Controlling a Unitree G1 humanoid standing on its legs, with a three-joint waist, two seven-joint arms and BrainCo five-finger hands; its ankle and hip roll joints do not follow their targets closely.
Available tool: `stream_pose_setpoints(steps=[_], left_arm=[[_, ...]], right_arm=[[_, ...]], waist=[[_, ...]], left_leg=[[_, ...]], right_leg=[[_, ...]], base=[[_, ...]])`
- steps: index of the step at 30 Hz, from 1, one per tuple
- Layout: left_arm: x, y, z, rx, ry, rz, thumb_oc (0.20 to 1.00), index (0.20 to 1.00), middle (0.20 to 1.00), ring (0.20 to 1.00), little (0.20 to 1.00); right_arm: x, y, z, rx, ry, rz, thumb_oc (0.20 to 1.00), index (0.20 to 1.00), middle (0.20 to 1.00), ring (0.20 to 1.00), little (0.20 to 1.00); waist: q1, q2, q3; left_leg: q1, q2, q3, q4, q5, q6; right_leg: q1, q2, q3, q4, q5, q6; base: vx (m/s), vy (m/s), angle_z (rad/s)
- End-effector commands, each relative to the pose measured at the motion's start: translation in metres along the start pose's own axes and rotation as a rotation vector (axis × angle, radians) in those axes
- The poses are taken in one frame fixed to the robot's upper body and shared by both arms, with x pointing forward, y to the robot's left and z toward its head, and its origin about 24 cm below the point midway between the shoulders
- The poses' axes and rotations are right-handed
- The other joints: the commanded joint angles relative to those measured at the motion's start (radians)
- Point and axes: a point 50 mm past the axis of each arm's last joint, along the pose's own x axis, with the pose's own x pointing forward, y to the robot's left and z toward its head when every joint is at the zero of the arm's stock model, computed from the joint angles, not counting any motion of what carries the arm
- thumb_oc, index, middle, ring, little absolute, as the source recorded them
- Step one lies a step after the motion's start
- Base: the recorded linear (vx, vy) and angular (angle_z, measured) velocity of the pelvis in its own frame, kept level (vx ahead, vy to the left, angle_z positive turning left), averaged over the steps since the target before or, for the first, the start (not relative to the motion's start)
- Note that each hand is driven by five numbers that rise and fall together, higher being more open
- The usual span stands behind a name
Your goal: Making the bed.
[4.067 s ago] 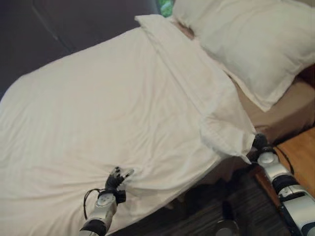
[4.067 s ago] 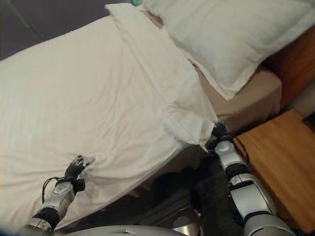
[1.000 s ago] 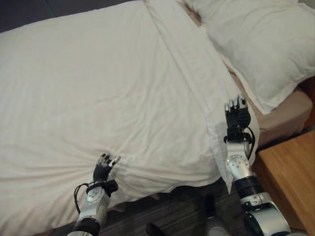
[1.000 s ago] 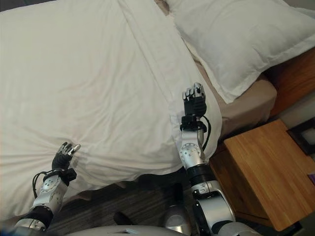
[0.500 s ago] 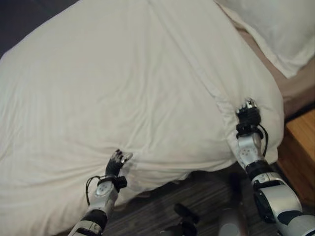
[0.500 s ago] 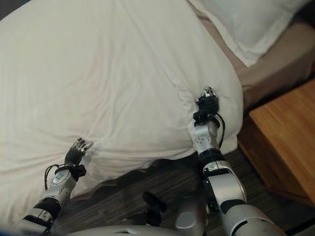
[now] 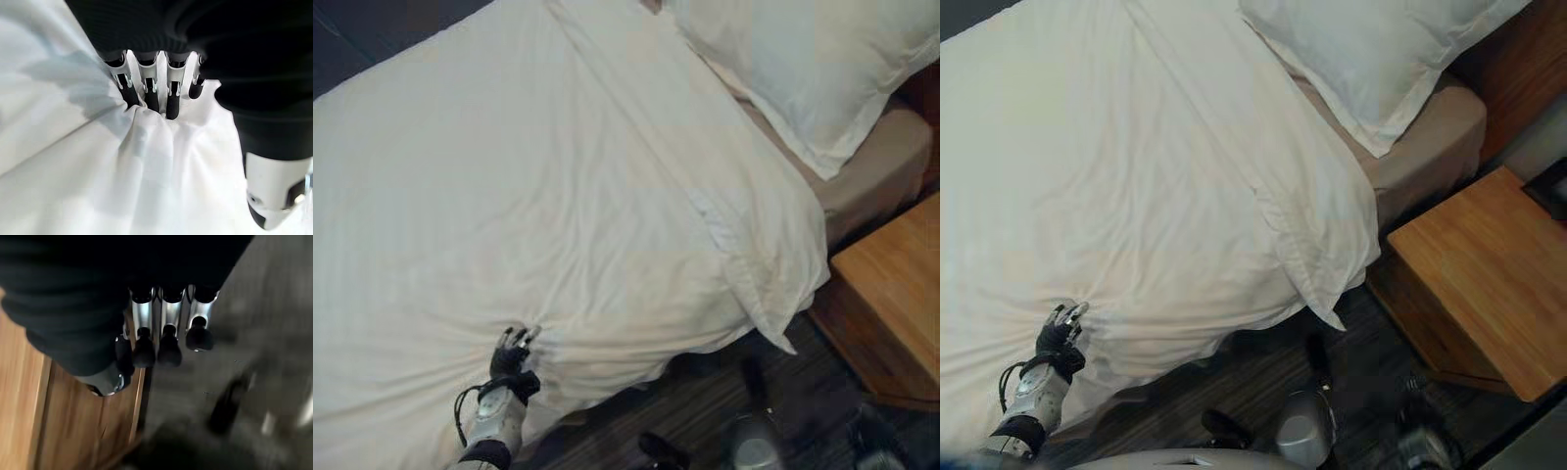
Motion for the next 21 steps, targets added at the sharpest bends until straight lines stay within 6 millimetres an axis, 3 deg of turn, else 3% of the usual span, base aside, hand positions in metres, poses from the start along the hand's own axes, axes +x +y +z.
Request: stream_pose_setpoints(steps=[1, 2, 3, 4, 5, 8, 9, 10, 12, 13, 18, 21], left_arm=[[-0.005, -0.108, -0.023, -0.030, 0.104, -0.336, 1.000, 1.000, 1.000, 1.000, 1.000], [-0.007, -0.094, -0.033, -0.001, 0.138, -0.279, 1.000, 1.000, 1.000, 1.000, 1.000], [-0.010, -0.089, -0.038, 0.024, 0.146, -0.260, 1.000, 1.000, 1.000, 1.000, 1.000], [-0.014, -0.085, -0.039, 0.046, 0.118, -0.256, 1.000, 1.000, 1.000, 1.000, 1.000], [-0.014, -0.084, -0.040, 0.047, 0.119, -0.254, 1.000, 1.000, 1.000, 1.000, 1.000], [-0.017, -0.093, -0.021, 0.076, 0.009, -0.289, 1.000, 1.000, 1.000, 1.000, 1.000], [-0.017, -0.092, -0.021, 0.076, 0.010, -0.289, 1.000, 1.000, 1.000, 1.000, 1.000], [-0.025, -0.101, 0.003, 0.085, -0.129, -0.363, 1.000, 1.000, 1.000, 1.000, 1.000], [-0.032, -0.093, 0.006, 0.070, -0.147, -0.376, 1.000, 1.000, 1.000, 1.000, 1.000], [-0.033, -0.098, 0.005, 0.072, -0.148, -0.388, 1.000, 1.000, 1.000, 1.000, 1.000], [-0.047, -0.099, 0.017, 0.151, -0.234, -0.483, 1.000, 1.000, 1.000, 1.000, 1.000], [-0.060, -0.101, 0.016, 0.198, -0.279, -0.548, 1.000, 1.000, 1.000, 1.000, 1.000]], right_arm=[[0.003, 0.062, 0.053, -0.164, -0.211, 0.207, 0.231, 0.231, 0.231, 0.231, 0.231], [-0.002, 0.076, 0.063, -0.235, -0.283, 0.264, 0.558, 0.558, 0.558, 0.558, 0.558], [-0.008, 0.087, 0.071, -0.280, -0.342, 0.310, 1.000, 1.000, 1.000, 1.000, 1.000], [-0.024, 0.113, 0.091, -0.375, -0.495, 0.413, 1.000, 1.000, 1.000, 1.000, 1.000], [-0.025, 0.112, 0.090, -0.379, -0.493, 0.412, 1.000, 1.000, 1.000, 1.000, 1.000], [-0.055, 0.149, 0.110, -0.450, -0.683, 0.563, 1.000, 1.000, 1.000, 1.000, 1.000], [-0.055, 0.149, 0.109, -0.450, -0.683, 0.562, 1.000, 1.000, 1.000, 1.000, 1.000], [-0.083, 0.172, 0.114, -0.429, -0.795, 0.694, 1.000, 1.000, 1.000, 1.000, 1.000], [-0.093, 0.176, 0.113, -0.398, -0.814, 0.748, 1.000, 1.000, 1.000, 1.000, 1.000], [-0.103, 0.188, 0.104, -0.351, -0.793, 0.838, 1.000, 1.000, 1.000, 1.000, 1.000], [-0.124, 0.199, 0.089, -0.319, -0.810, 0.969, 1.000, 1.000, 1.000, 1.000, 1.000], [-0.136, 0.212, 0.067, -0.240, -0.736, 1.078, 1.000, 1.000, 1.000, 1.000, 1.000]], waist=[[-0.065, 0.032, -0.024], [-0.060, 0.018, -0.034], [-0.062, 0.007, -0.040], [-0.053, -0.018, -0.051], [-0.055, -0.019, -0.052], [-0.038, -0.053, -0.074], [-0.038, -0.054, -0.074], [-0.015, -0.082, -0.084], [-0.007, -0.092, -0.090], [0.004, -0.100, -0.093], [0.020, -0.129, -0.102], [0.042, -0.143, -0.100]], left_leg=[[0.156, 0.082, -0.069, 0.014, 0.037, -0.094], [0.167, 0.084, -0.069, 0.014, 0.037, -0.095], [0.175, 0.084, -0.069, 0.014, 0.037, -0.096], [0.183, 0.086, -0.070, 0.014, 0.040, -0.097], [0.184, 0.086, -0.071, 0.014, 0.040, -0.097], [0.187, 0.090, -0.081, 0.014, 0.044, -0.098], [0.187, 0.090, -0.082, 0.014, 0.044, -0.098], [0.182, 0.097, -0.099, 0.014, 0.048, -0.098], [0.179, 0.100, -0.109, 0.014, 0.050, -0.099], [0.174, 0.105, -0.117, 0.014, 0.054, -0.100], [0.166, 0.123, -0.141, 0.014, 0.060, -0.107], [0.168, 0.128, -0.149, 0.014, 0.060, -0.108]], right_leg=[[-0.012, 0.057, -0.044, 0.018, 0.076, 0.010], [0.001, 0.059, -0.048, 0.018, 0.076, 0.011], [0.010, 0.060, -0.050, 0.018, 0.077, 0.011], [0.026, 0.062, -0.059, 0.018, 0.078, 0.014], [0.028, 0.062, -0.059, 0.018, 0.078, 0.014], [0.045, 0.062, -0.075, 0.017, 0.082, 0.020], [0.045, 0.062, -0.075, 0.017, 0.082, 0.020], [0.060, 0.060, -0.096, 0.018, 0.085, 0.028], [0.066, 0.059, -0.104, 0.018, 0.087, 0.030], [0.073, 0.057, -0.114, 0.018, 0.087, 0.032], [0.097, 0.058, -0.142, 0.018, 0.080, 0.035], [0.114, 0.057, -0.160, 0.018, 0.073, 0.034]], base=[[0.01, 0.012, 0.10], [0.00, 0.039, 0.13], [-0.02, 0.059, 0.06], [-0.02, 0.042, 0.01], [-0.03, 0.064, 0.03], [-0.01, 0.044, 0.13], [-0.03, 0.090, 0.26], [-0.02, 0.067, 0.21], [-0.03, 0.068, 0.18], [-0.03, 0.051, 0.29], [-0.01, 0.035, 0.33], [-0.01, 0.046, 0.10]])
